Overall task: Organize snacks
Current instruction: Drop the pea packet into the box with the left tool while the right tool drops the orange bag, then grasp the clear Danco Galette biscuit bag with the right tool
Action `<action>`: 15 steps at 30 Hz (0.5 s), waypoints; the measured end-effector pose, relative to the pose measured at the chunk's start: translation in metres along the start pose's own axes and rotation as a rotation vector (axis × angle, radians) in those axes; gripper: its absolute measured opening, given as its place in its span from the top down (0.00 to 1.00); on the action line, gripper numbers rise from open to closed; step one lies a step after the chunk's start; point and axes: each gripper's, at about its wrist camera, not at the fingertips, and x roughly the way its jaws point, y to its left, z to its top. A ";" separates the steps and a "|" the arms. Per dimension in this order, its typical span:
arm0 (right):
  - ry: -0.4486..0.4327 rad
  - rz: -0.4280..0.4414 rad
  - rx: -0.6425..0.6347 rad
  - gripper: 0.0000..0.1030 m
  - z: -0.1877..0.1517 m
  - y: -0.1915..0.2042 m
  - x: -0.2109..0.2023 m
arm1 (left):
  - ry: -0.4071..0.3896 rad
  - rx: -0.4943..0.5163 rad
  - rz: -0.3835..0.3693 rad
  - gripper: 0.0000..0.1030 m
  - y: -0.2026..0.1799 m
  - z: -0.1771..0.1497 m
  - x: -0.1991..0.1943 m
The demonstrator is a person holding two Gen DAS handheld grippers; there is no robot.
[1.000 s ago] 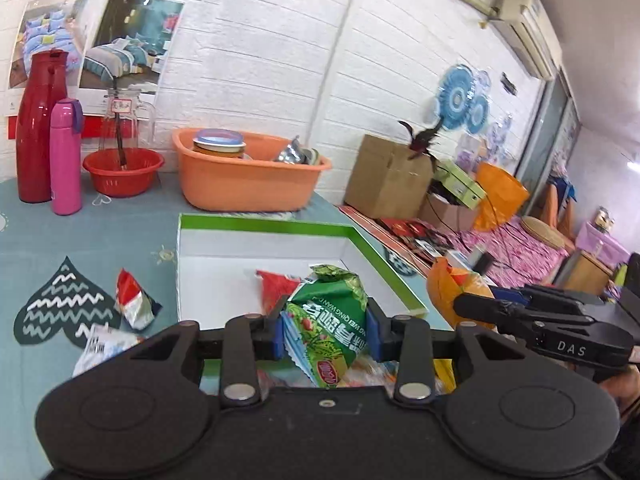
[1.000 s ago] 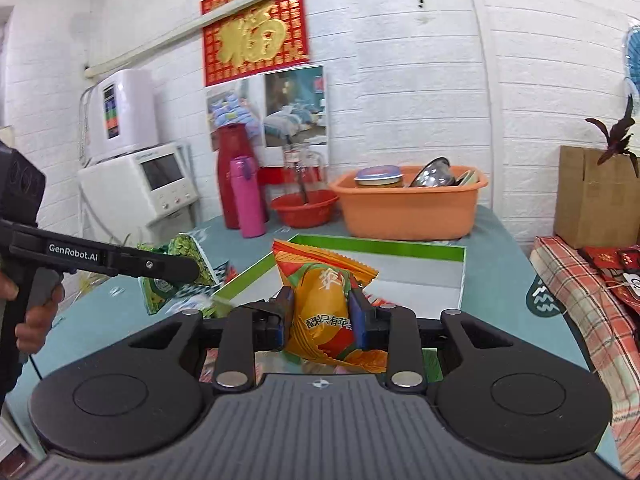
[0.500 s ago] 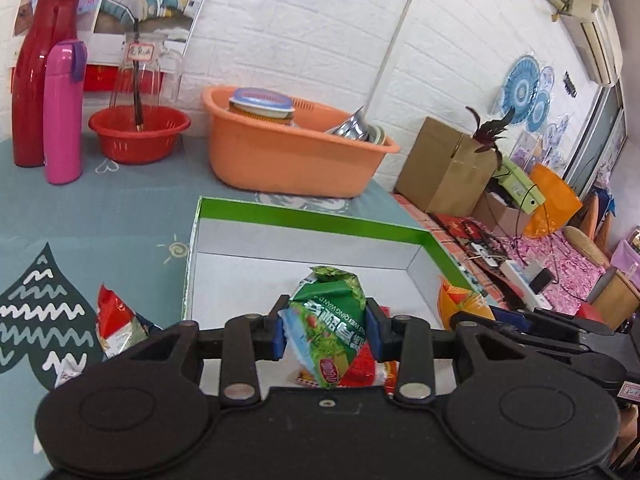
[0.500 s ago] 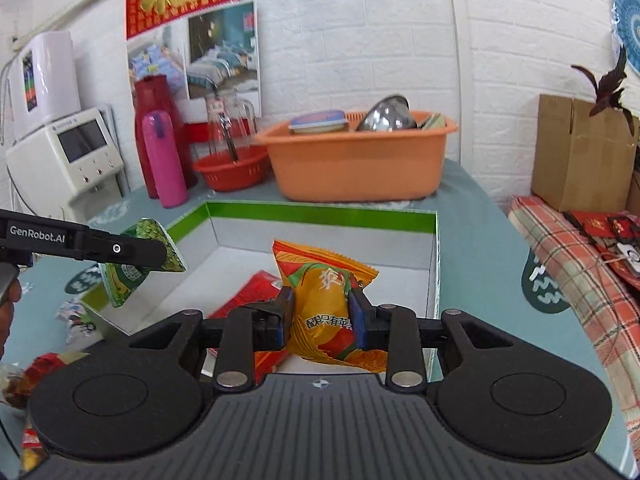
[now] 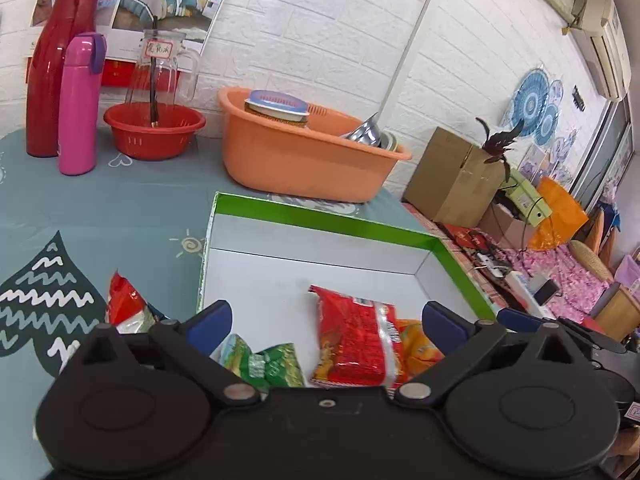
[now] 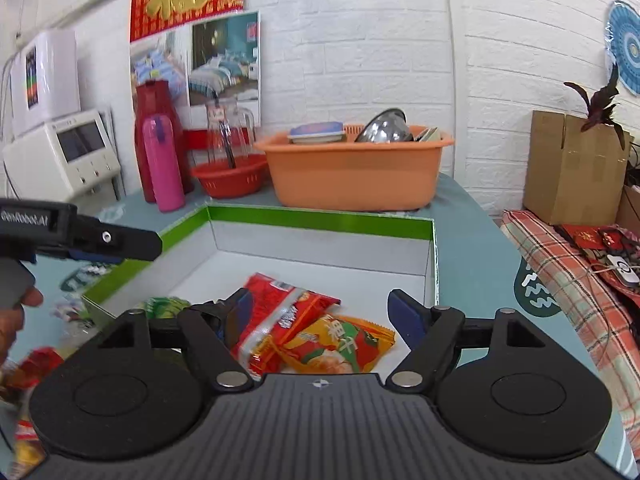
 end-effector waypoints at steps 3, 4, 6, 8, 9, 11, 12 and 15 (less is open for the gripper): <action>-0.036 0.008 0.018 0.00 0.006 0.004 -0.026 | 0.010 -0.024 -0.020 0.00 -0.008 0.001 -0.019; -0.052 0.014 0.019 0.00 0.007 0.006 -0.036 | 0.016 -0.033 -0.023 0.00 -0.011 0.001 -0.026; -0.078 0.027 0.015 0.00 0.009 0.011 -0.057 | 0.028 -0.041 -0.036 0.00 -0.016 -0.002 -0.040; -0.099 0.043 0.019 0.00 0.010 0.014 -0.078 | 0.029 -0.037 -0.062 0.00 -0.022 -0.007 -0.056; -0.106 0.055 0.027 0.00 0.011 0.016 -0.088 | 0.029 -0.036 -0.069 0.00 -0.025 -0.010 -0.064; -0.113 0.088 0.052 0.00 0.014 0.017 -0.107 | 0.035 -0.028 -0.077 0.00 -0.030 -0.016 -0.079; -0.120 0.109 0.065 0.00 0.016 0.017 -0.116 | 0.039 -0.021 -0.080 0.00 -0.033 -0.019 -0.085; -0.142 0.181 0.074 0.00 0.018 0.018 -0.137 | 0.060 0.004 -0.094 0.00 -0.037 -0.033 -0.103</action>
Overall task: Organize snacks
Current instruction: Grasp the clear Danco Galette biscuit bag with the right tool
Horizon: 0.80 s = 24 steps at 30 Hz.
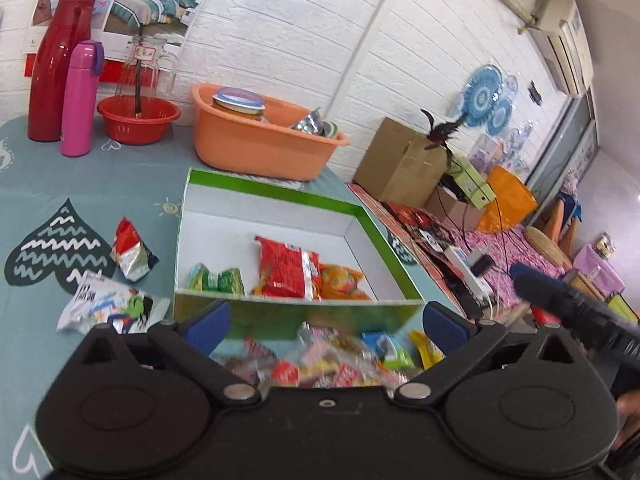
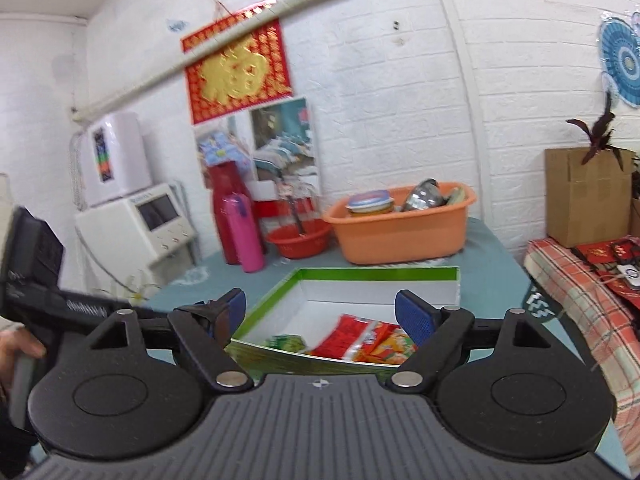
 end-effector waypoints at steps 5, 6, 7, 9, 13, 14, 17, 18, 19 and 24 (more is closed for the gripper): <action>0.036 0.049 -0.028 0.00 -0.021 0.005 0.004 | 0.011 -0.053 -0.001 0.00 0.007 -0.039 -0.015; 0.063 0.045 -0.029 0.00 -0.029 0.005 0.010 | 0.013 -0.076 -0.007 0.00 0.011 -0.047 -0.016; 0.095 0.043 -0.025 0.00 -0.036 0.004 0.016 | 0.014 -0.105 -0.017 0.00 0.015 -0.055 -0.017; 0.168 0.051 -0.011 0.00 -0.051 0.003 0.030 | 0.016 -0.158 -0.030 0.00 0.022 -0.067 -0.018; 0.247 0.058 -0.001 0.00 -0.070 0.004 0.054 | -0.010 -0.238 -0.041 0.00 0.035 -0.080 -0.017; 0.254 0.053 -0.001 0.00 -0.072 0.005 0.058 | -0.012 -0.257 -0.046 0.00 0.037 -0.081 -0.015; 0.266 0.052 0.012 0.00 -0.075 0.004 0.067 | -0.005 -0.266 -0.060 0.00 0.039 -0.079 -0.009; 0.277 0.060 0.013 0.00 -0.076 0.005 0.069 | -0.002 -0.260 -0.056 0.00 0.039 -0.078 -0.006; 0.299 0.080 0.016 0.00 -0.079 0.007 0.069 | 0.004 -0.253 -0.052 0.00 0.039 -0.077 -0.003; 0.332 0.195 -0.010 0.10 -0.091 0.028 0.047 | 0.026 -0.262 -0.058 0.04 0.045 -0.080 0.005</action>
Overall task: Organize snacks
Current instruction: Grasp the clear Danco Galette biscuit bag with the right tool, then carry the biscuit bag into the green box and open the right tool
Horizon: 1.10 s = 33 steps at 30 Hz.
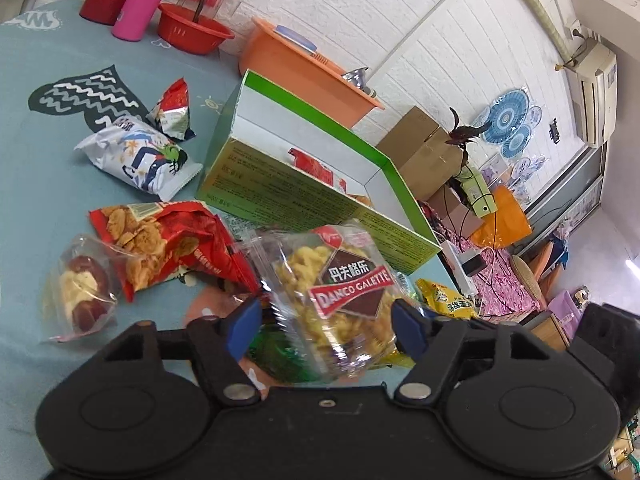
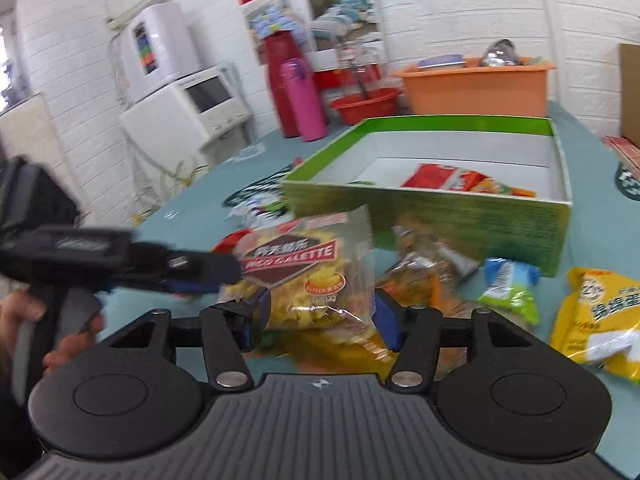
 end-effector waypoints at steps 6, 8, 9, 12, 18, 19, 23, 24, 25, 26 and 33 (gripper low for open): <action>0.008 -0.062 -0.006 0.09 0.002 -0.002 0.003 | -0.016 -0.024 0.010 0.08 0.010 0.001 -0.003; 0.014 -0.037 0.030 0.09 0.004 -0.007 0.008 | -0.022 -0.013 0.020 0.18 0.010 0.001 -0.006; 0.015 -0.022 0.035 0.10 0.004 -0.007 0.010 | -0.024 -0.004 0.026 0.20 0.010 0.001 -0.008; 0.014 -0.009 0.026 0.10 0.003 -0.003 0.014 | -0.030 0.006 0.030 0.26 0.011 0.003 -0.013; 0.027 0.023 0.047 0.09 0.006 -0.001 0.025 | -0.009 0.020 0.030 0.58 0.013 0.002 -0.011; 0.025 0.022 0.048 0.09 0.006 0.000 0.026 | -0.011 0.018 0.029 0.58 0.014 0.002 -0.010; 0.023 0.053 0.092 0.11 0.005 -0.008 0.029 | -0.006 -0.007 0.007 0.58 0.020 0.003 -0.010; 0.021 0.057 0.098 0.12 0.005 -0.009 0.029 | -0.005 -0.011 0.003 0.58 0.021 0.003 -0.011; 0.021 0.058 0.101 0.12 0.005 -0.010 0.030 | -0.005 -0.008 0.003 0.58 0.021 0.003 -0.011; 0.020 0.061 0.105 0.12 0.005 -0.010 0.031 | -0.006 -0.004 0.004 0.58 0.020 0.003 -0.011; 0.016 0.106 0.167 0.17 0.007 -0.020 0.039 | -0.003 -0.006 -0.008 0.73 0.021 0.005 -0.012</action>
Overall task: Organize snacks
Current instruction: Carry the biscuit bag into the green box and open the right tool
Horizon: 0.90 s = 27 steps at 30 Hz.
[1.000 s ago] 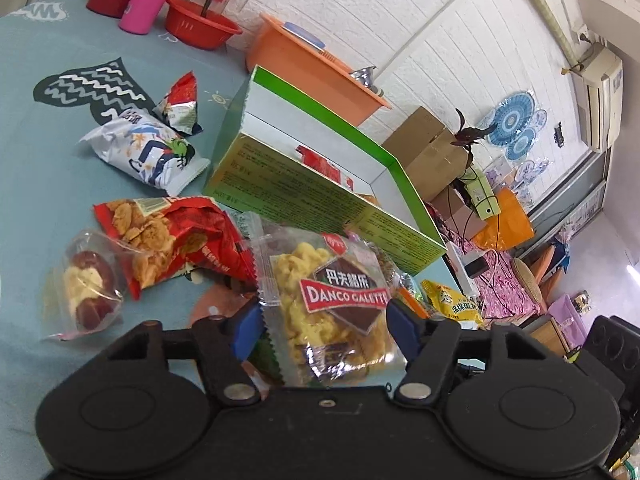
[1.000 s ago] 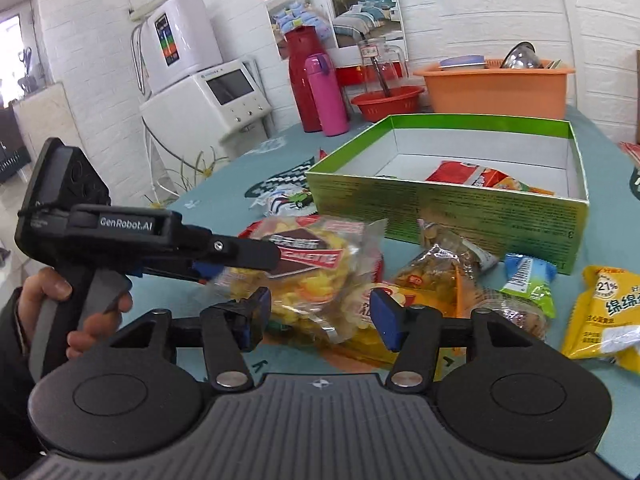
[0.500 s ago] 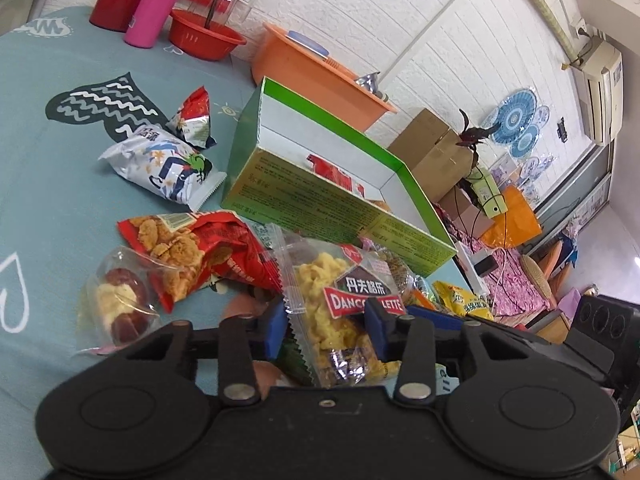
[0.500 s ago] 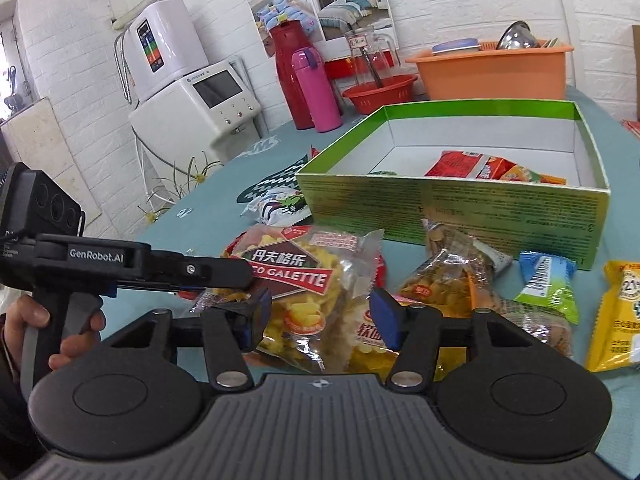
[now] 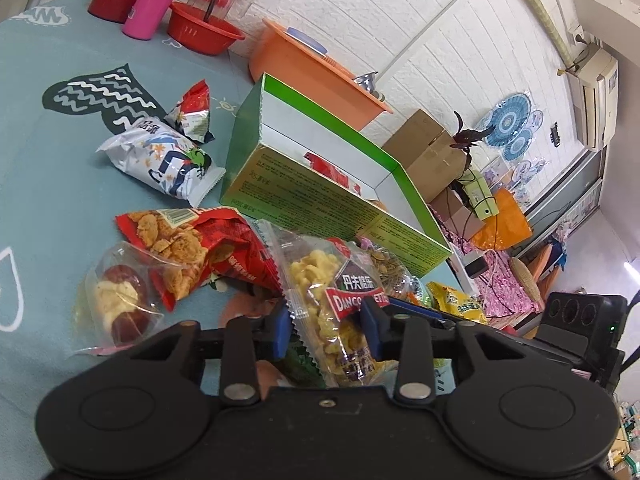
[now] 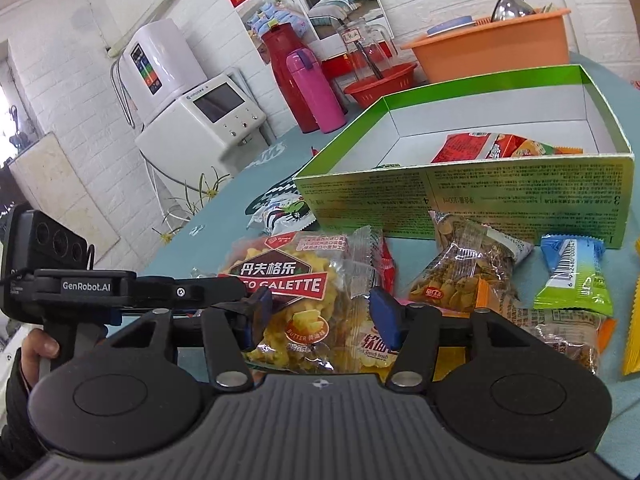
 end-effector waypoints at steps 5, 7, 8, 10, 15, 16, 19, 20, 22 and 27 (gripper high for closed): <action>-0.034 0.020 0.042 0.73 0.004 0.000 -0.017 | -0.033 0.026 -0.065 0.90 -0.014 0.004 -0.012; -0.060 0.004 0.003 0.73 0.007 0.008 -0.025 | -0.047 0.058 -0.071 0.90 -0.024 0.009 -0.015; -0.073 -0.004 -0.012 0.73 0.009 0.010 -0.028 | -0.054 0.068 -0.076 0.90 -0.027 0.012 -0.015; -0.101 -0.011 -0.024 0.73 0.013 0.013 -0.034 | -0.067 0.080 -0.092 0.90 -0.033 0.017 -0.016; -0.167 -0.030 -0.044 0.75 0.034 0.012 -0.043 | -0.101 0.140 -0.122 0.91 -0.051 0.039 -0.010; -0.183 -0.037 -0.047 0.75 0.040 0.010 -0.044 | -0.108 0.151 -0.130 0.90 -0.054 0.044 -0.007; -0.224 -0.056 -0.057 0.75 0.056 0.007 -0.046 | -0.126 0.170 -0.153 0.90 -0.061 0.060 0.002; -0.233 -0.063 -0.059 0.75 0.061 0.004 -0.045 | -0.129 0.175 -0.157 0.90 -0.061 0.067 0.007; -0.251 -0.079 -0.052 0.75 0.071 -0.002 -0.042 | -0.131 0.185 -0.163 0.90 -0.063 0.078 0.018; -0.269 -0.103 -0.002 0.75 0.087 -0.025 -0.024 | -0.123 0.202 -0.152 0.90 -0.058 0.101 0.047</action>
